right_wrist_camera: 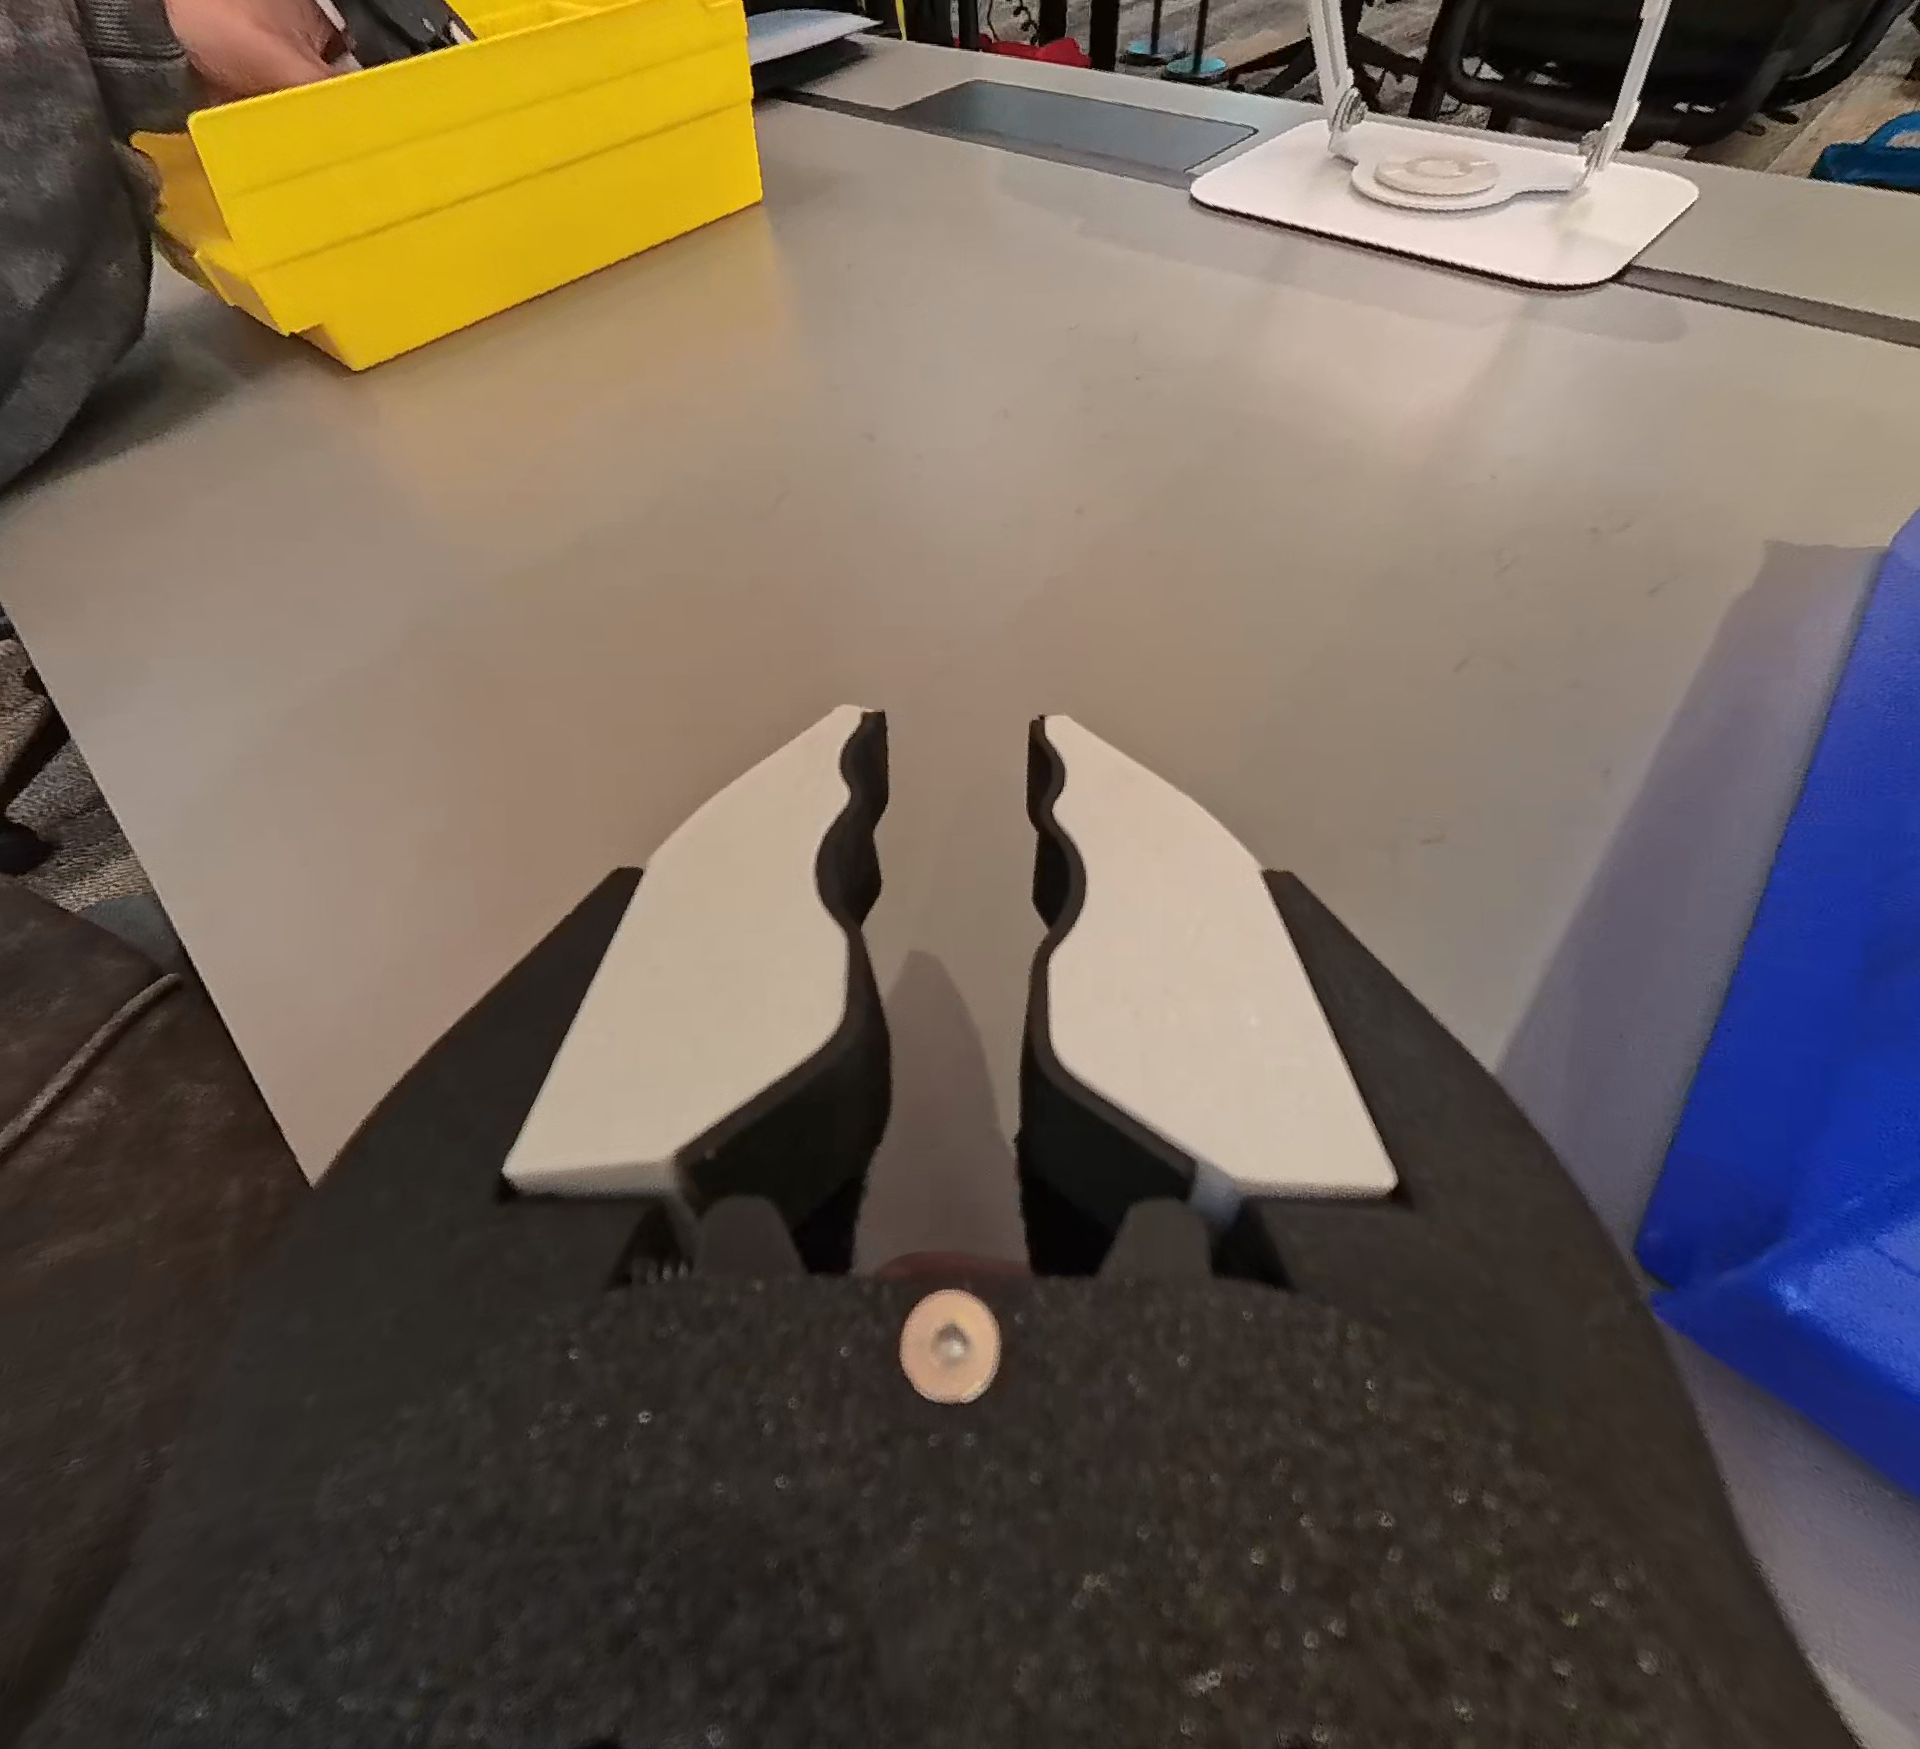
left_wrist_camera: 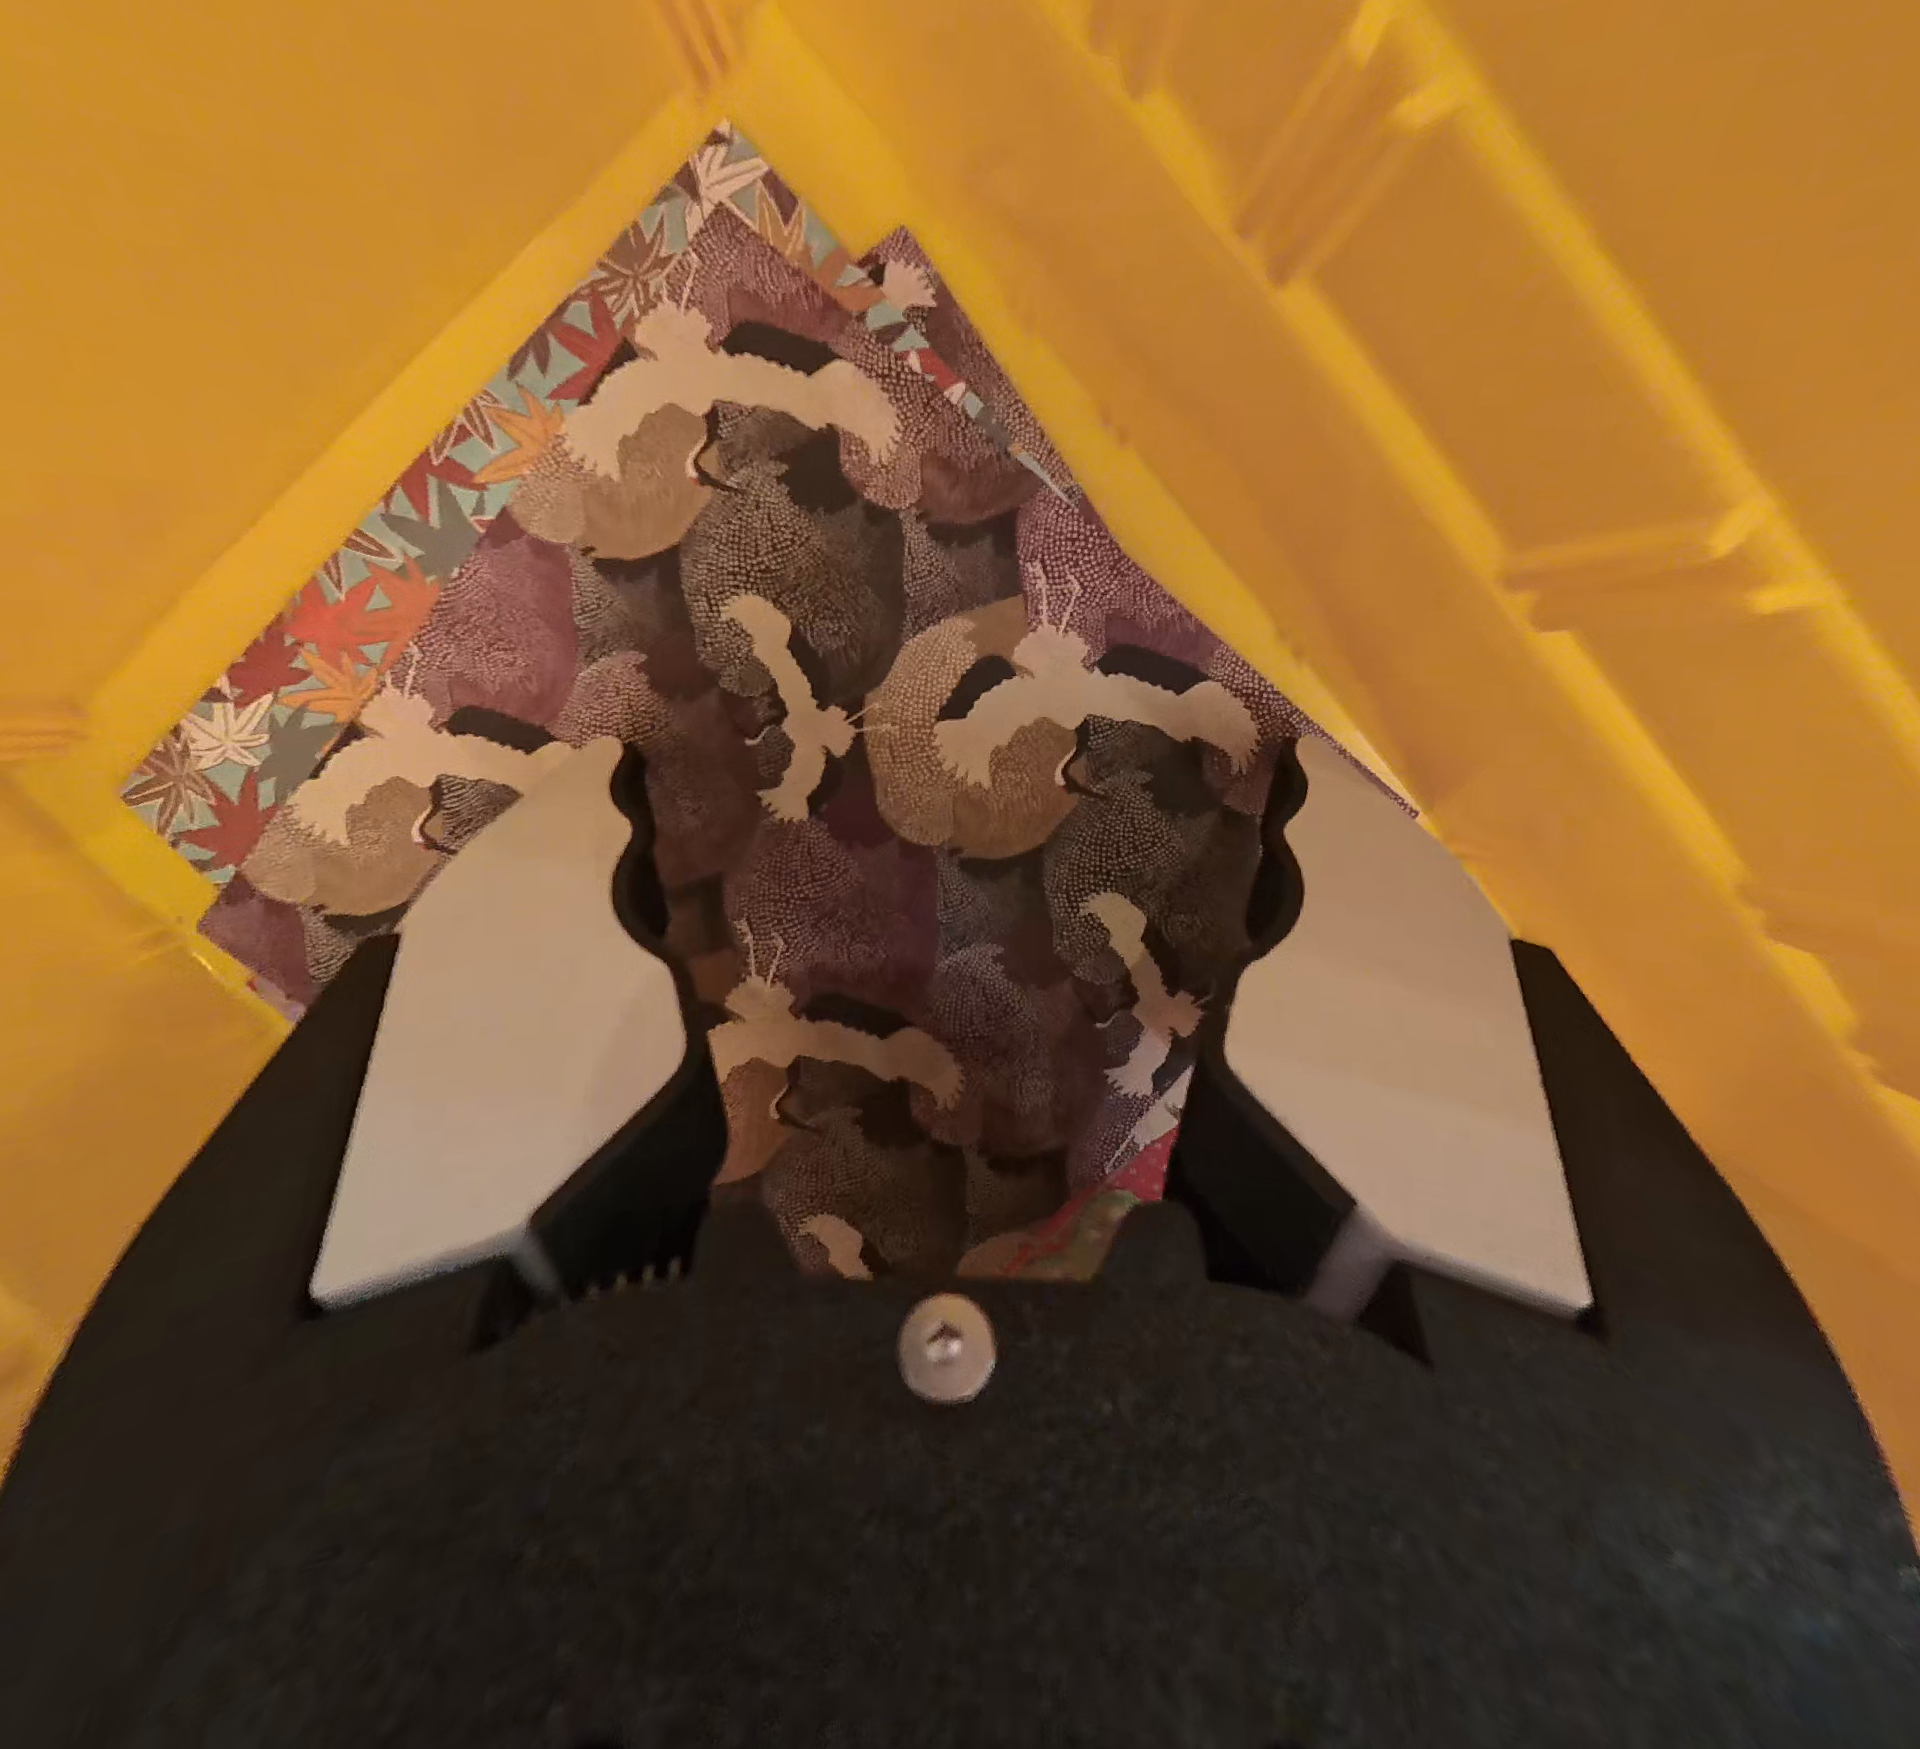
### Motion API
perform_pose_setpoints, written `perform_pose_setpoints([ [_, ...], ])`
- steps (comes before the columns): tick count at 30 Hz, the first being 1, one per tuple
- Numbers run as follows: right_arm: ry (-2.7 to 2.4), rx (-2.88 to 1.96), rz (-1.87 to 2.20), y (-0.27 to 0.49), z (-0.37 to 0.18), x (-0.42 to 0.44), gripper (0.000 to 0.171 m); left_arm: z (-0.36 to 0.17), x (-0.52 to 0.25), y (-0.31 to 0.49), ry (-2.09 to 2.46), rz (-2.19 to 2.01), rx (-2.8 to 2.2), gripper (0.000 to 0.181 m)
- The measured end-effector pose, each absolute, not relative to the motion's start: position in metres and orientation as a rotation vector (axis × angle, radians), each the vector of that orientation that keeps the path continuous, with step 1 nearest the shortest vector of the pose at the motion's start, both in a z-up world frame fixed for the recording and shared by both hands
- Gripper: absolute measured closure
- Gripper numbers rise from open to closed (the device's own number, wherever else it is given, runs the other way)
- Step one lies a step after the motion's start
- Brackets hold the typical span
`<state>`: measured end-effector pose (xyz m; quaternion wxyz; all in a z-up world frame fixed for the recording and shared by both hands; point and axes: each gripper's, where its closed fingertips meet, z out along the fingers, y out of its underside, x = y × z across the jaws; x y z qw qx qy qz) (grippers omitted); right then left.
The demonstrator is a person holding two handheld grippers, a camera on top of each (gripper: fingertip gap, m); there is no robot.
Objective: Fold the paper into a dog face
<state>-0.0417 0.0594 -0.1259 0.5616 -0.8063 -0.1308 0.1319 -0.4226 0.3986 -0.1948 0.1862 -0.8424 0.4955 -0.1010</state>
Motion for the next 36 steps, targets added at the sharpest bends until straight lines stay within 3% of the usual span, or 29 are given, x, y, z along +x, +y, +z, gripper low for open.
perform_pose_setpoints([
  [8,-0.311,-1.900,0.317,0.060,-0.126,-0.041,0.146,-0.194,-0.435,0.396,1.366,-0.273,-2.424,0.077],
  [12,-0.312,-1.897,0.311,0.059,-0.125,-0.041,0.146,-0.191,-0.436,0.393,1.393,-0.260,-2.419,0.096],
  [26,-0.320,-1.893,0.312,0.058,-0.123,-0.042,0.146,-0.182,-0.444,0.390,1.414,-0.243,-2.387,0.118],
  [36,-0.320,-1.889,0.309,0.058,-0.121,-0.043,0.146,-0.126,-0.434,0.377,1.274,-0.629,-2.255,0.124],
])
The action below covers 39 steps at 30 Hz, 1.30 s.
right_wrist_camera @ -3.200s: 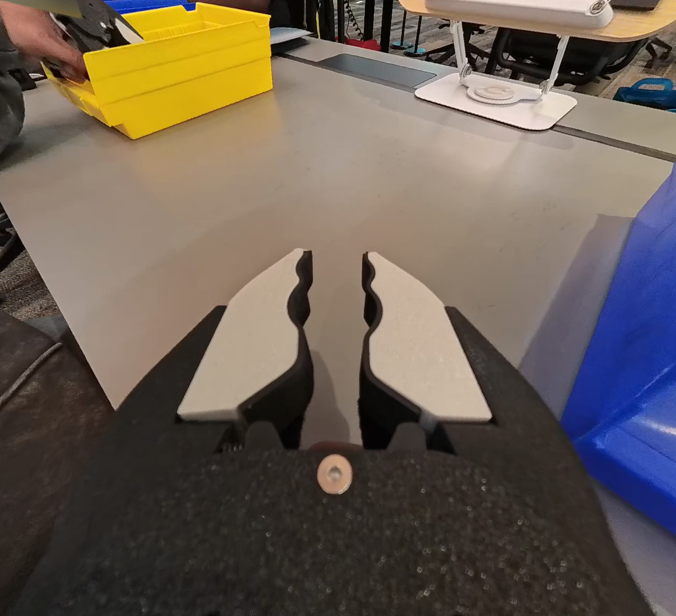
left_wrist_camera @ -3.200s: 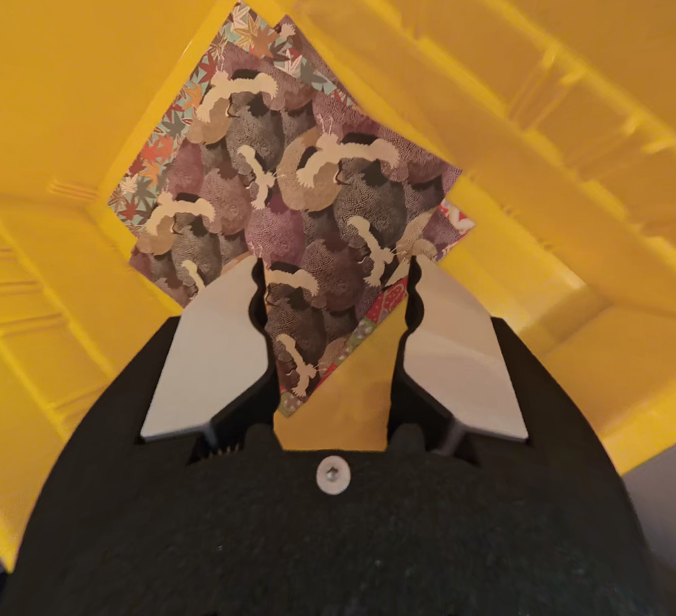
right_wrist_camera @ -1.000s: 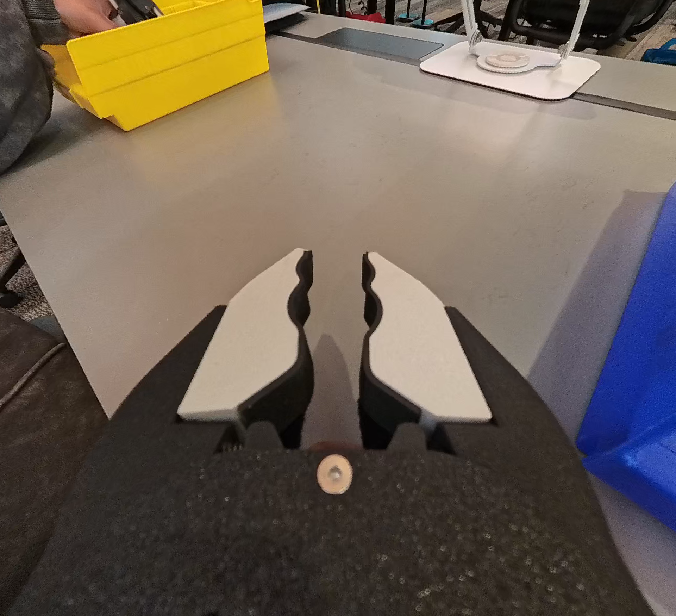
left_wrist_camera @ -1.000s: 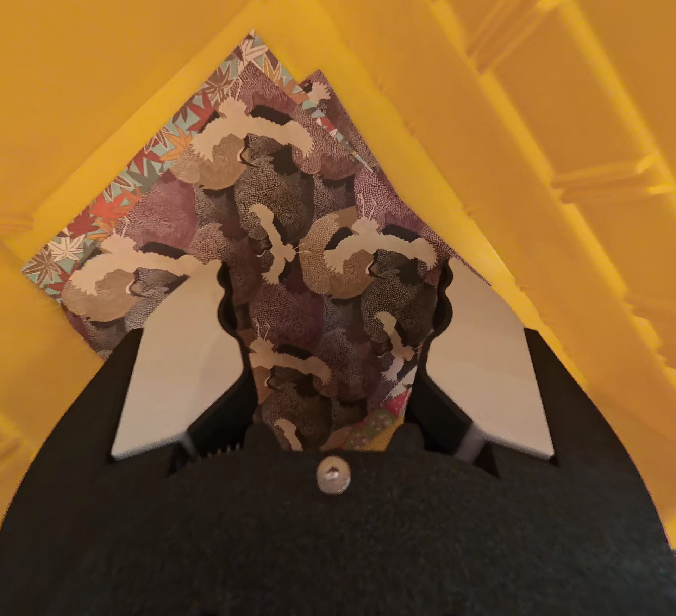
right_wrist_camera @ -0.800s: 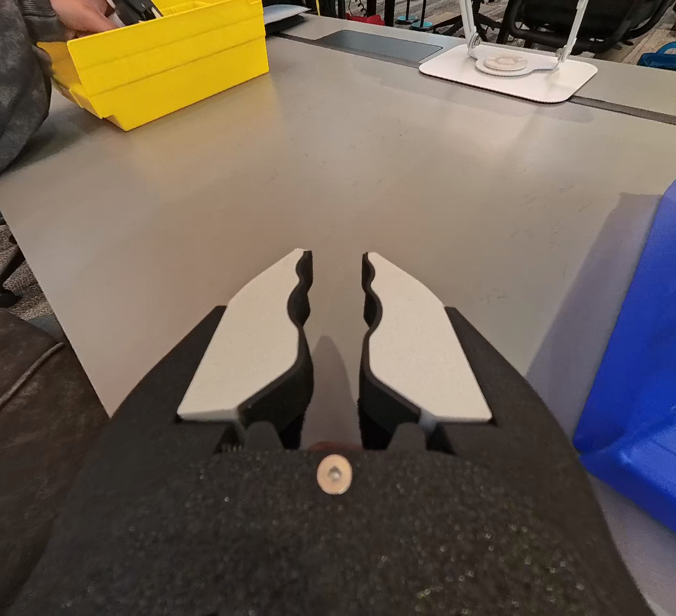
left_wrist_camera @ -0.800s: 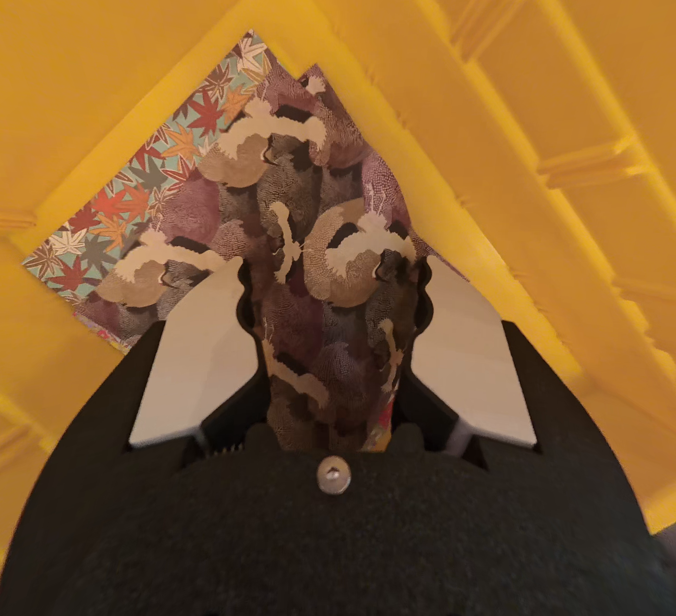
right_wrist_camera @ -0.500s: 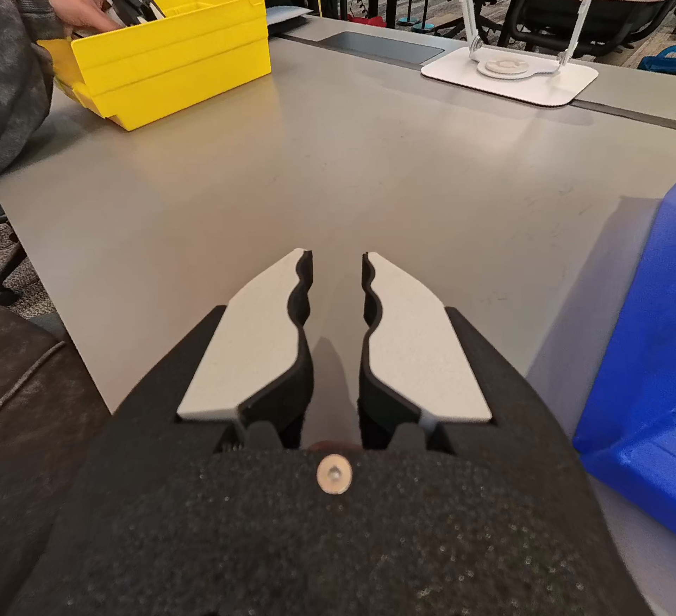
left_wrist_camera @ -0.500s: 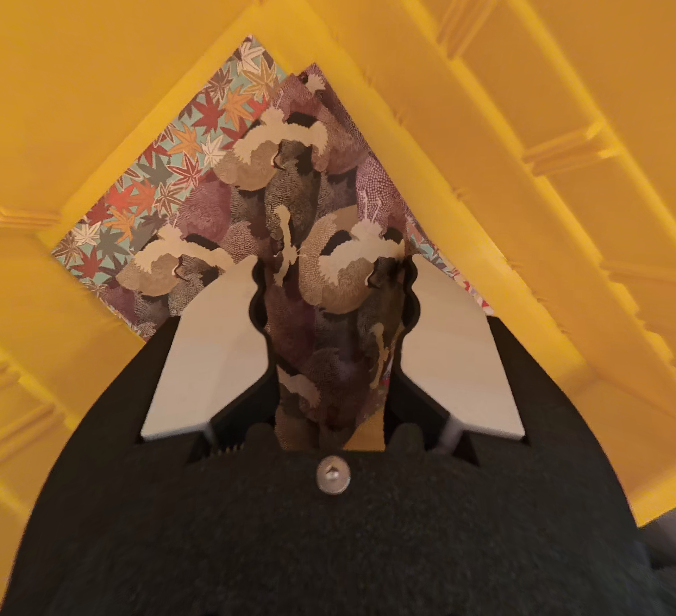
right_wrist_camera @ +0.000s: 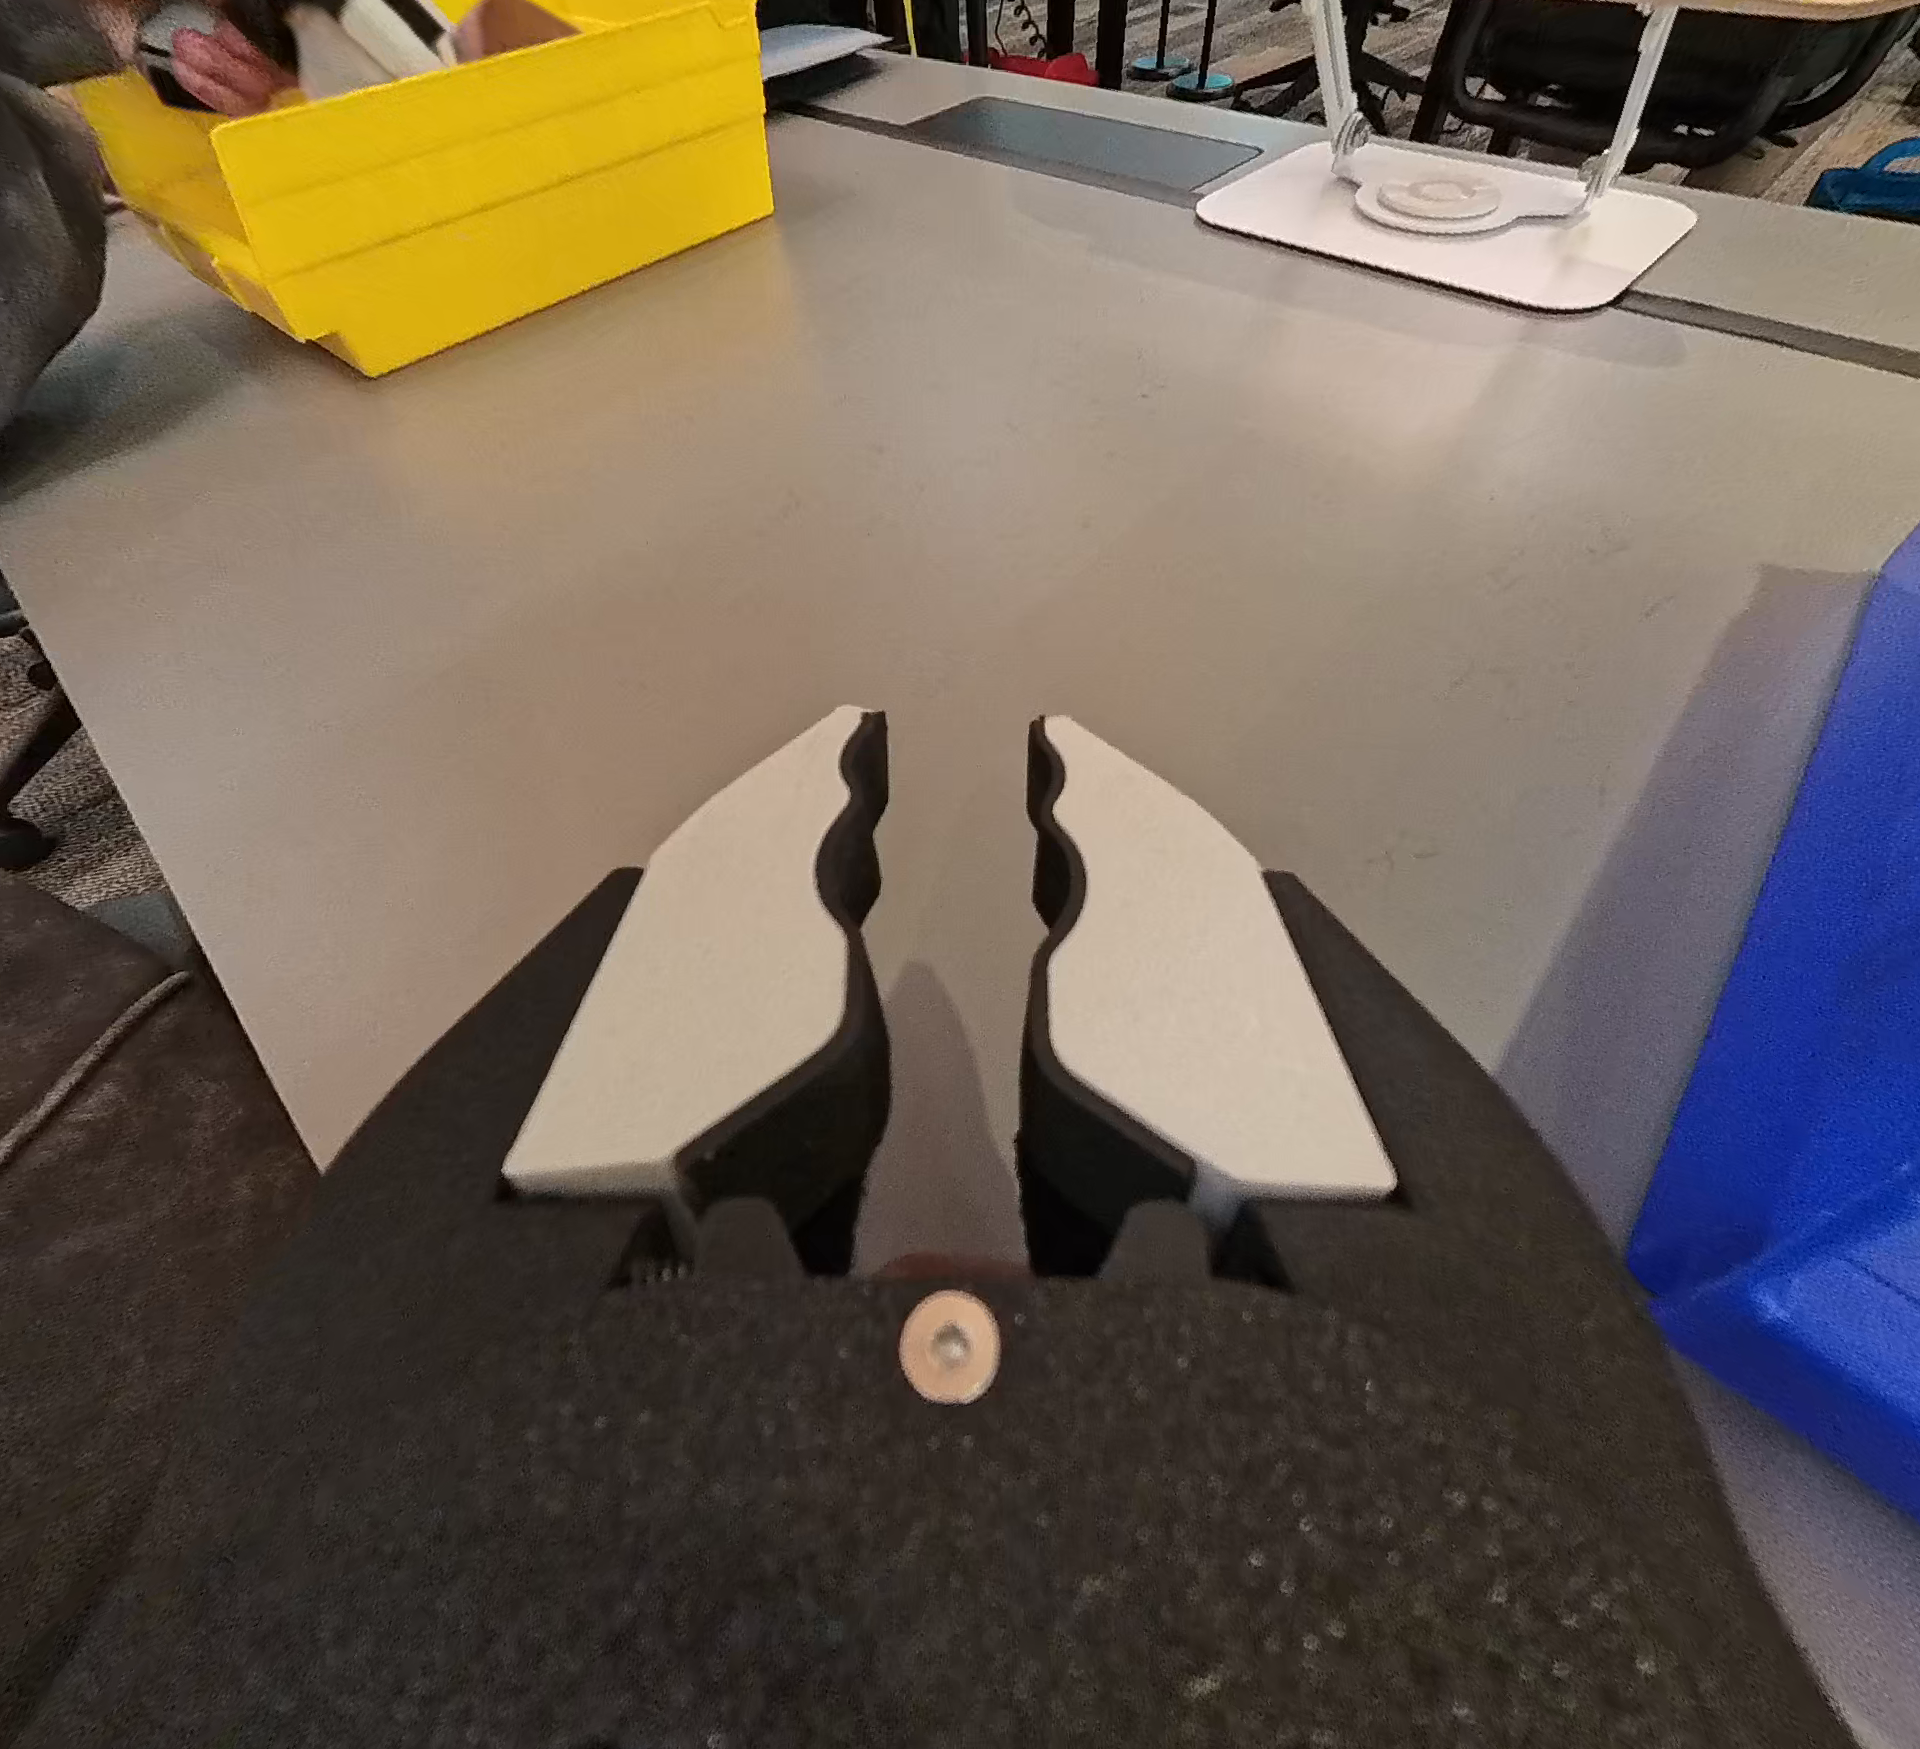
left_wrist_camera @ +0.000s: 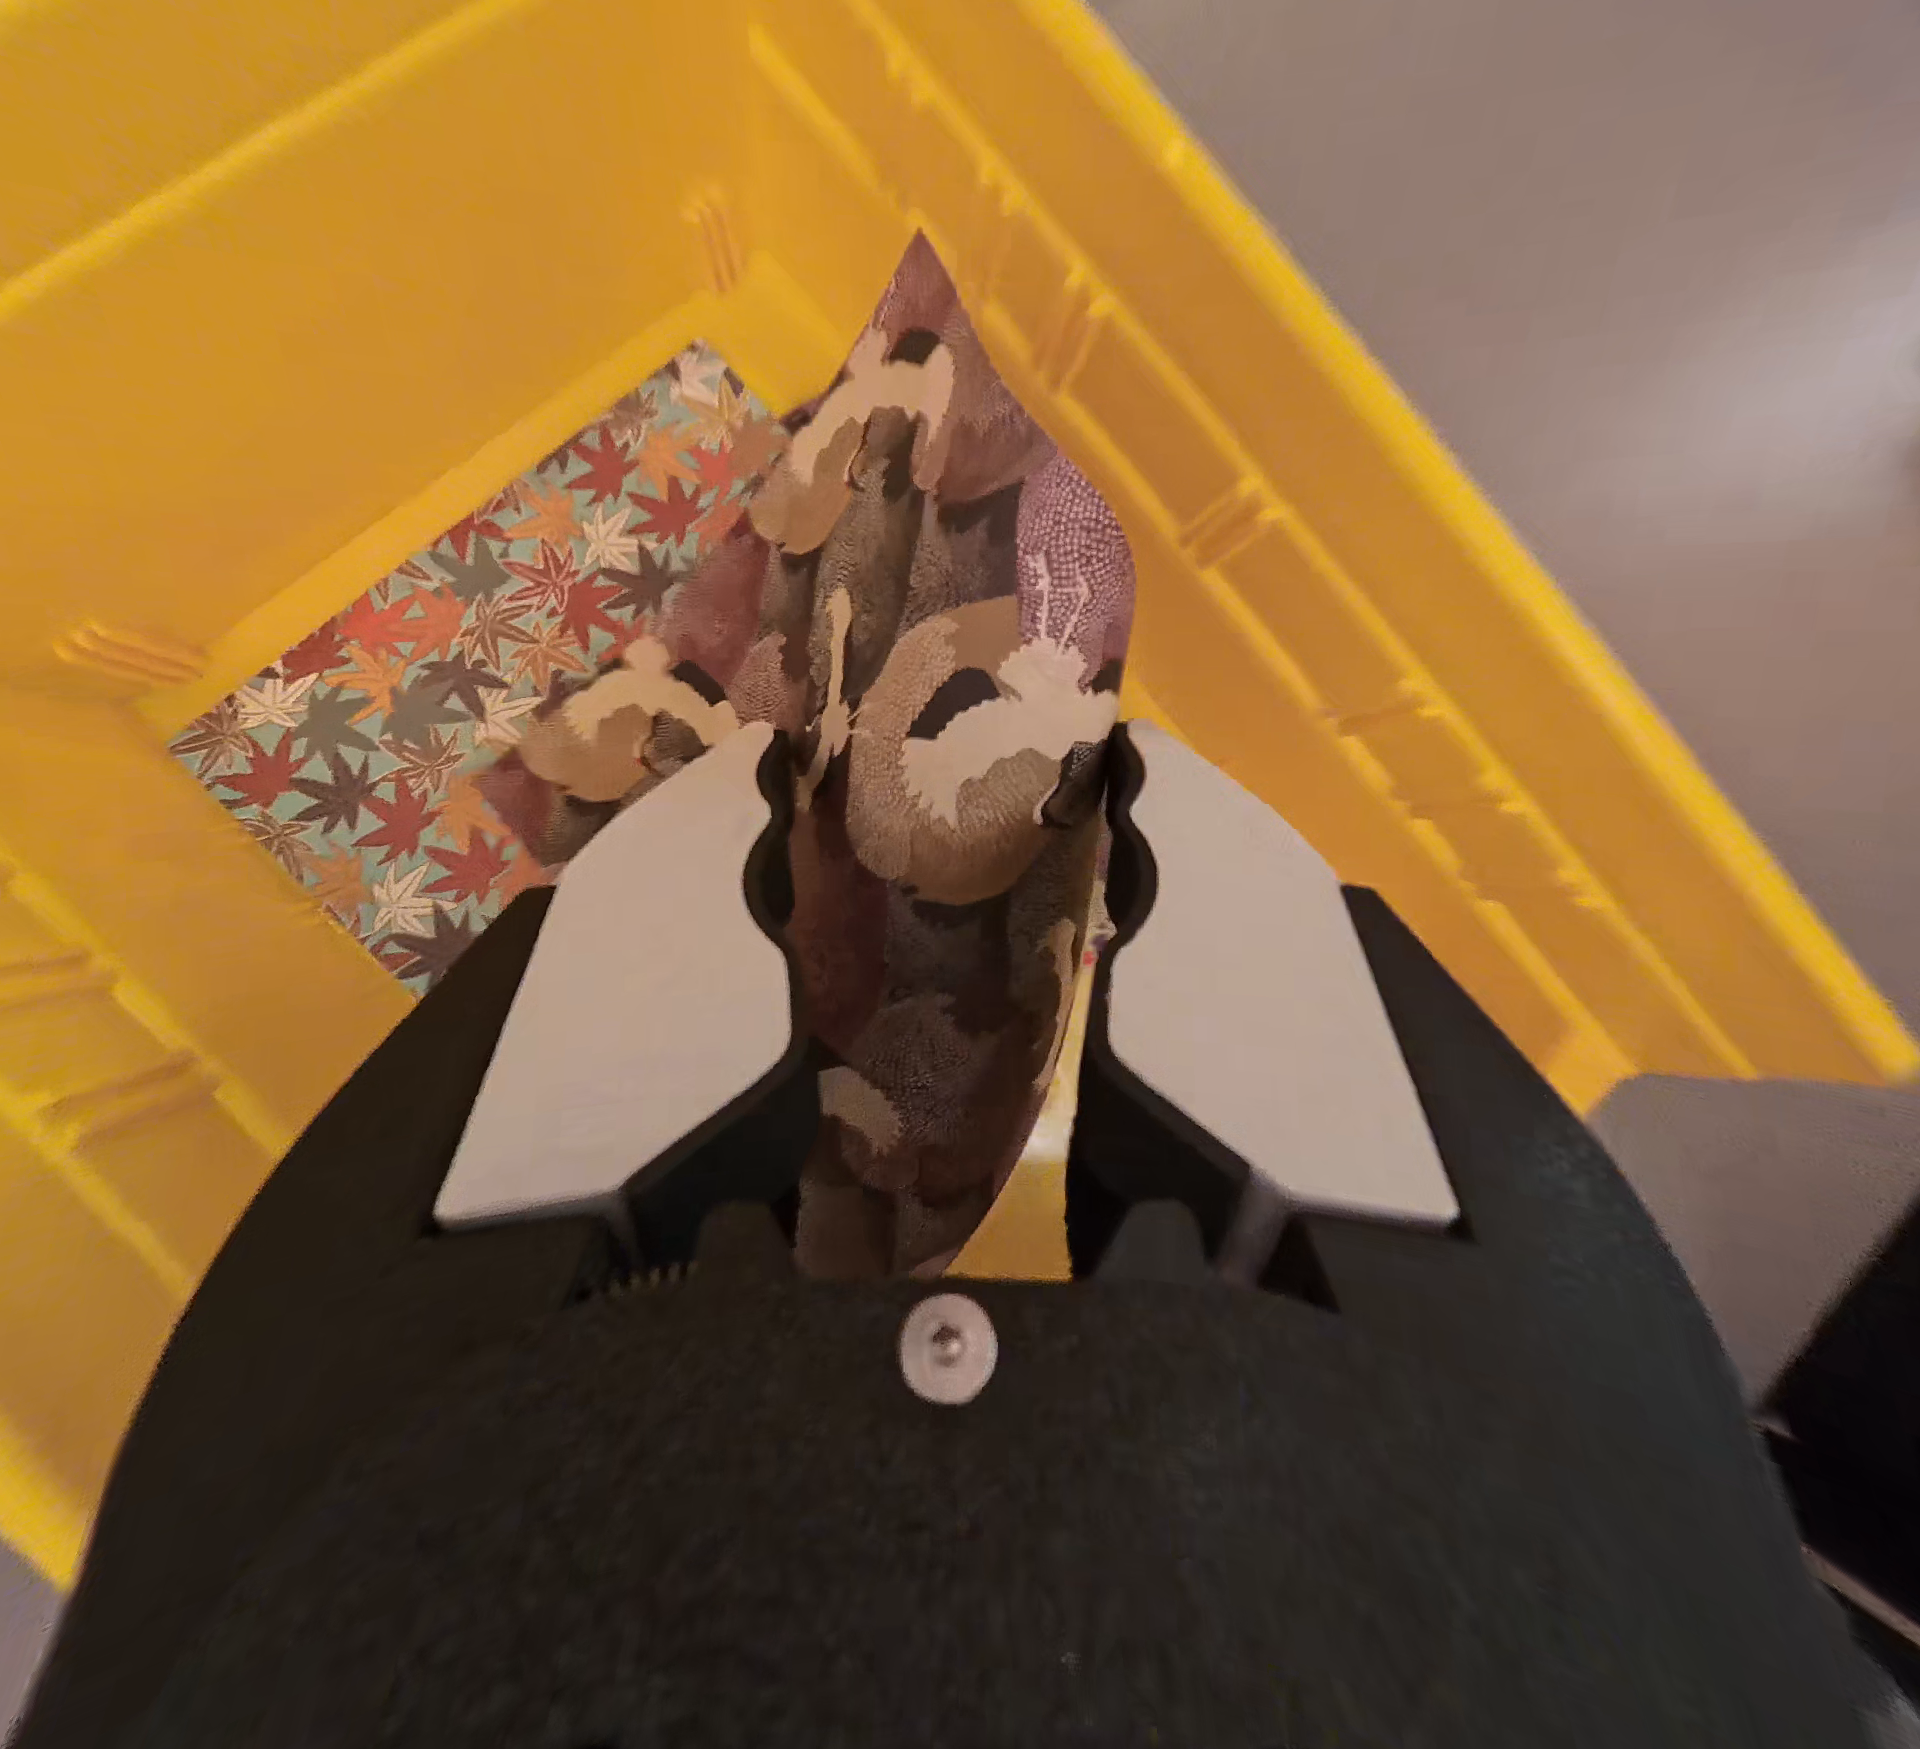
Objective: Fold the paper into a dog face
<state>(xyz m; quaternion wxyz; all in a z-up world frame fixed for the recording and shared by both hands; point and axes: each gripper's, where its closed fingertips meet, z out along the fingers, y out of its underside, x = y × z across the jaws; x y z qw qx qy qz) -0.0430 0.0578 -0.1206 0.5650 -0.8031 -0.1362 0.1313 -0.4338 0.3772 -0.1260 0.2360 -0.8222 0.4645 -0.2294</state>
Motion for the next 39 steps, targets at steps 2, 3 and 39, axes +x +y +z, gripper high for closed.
perform_pose_setpoints([
  [2,-0.320,-1.886,0.310,0.058,-0.119,-0.043,0.146,-0.105,-0.434,0.372,1.230,-0.759,-2.202,0.124],
  [3,-0.321,-1.884,0.308,0.058,-0.118,-0.043,0.146,-0.093,-0.433,0.368,1.206,-0.835,-2.165,0.124],
  [39,-0.557,-2.136,0.290,0.139,-0.143,-0.035,0.146,-0.110,-0.069,0.201,1.019,-2.124,-2.048,0.102],
])
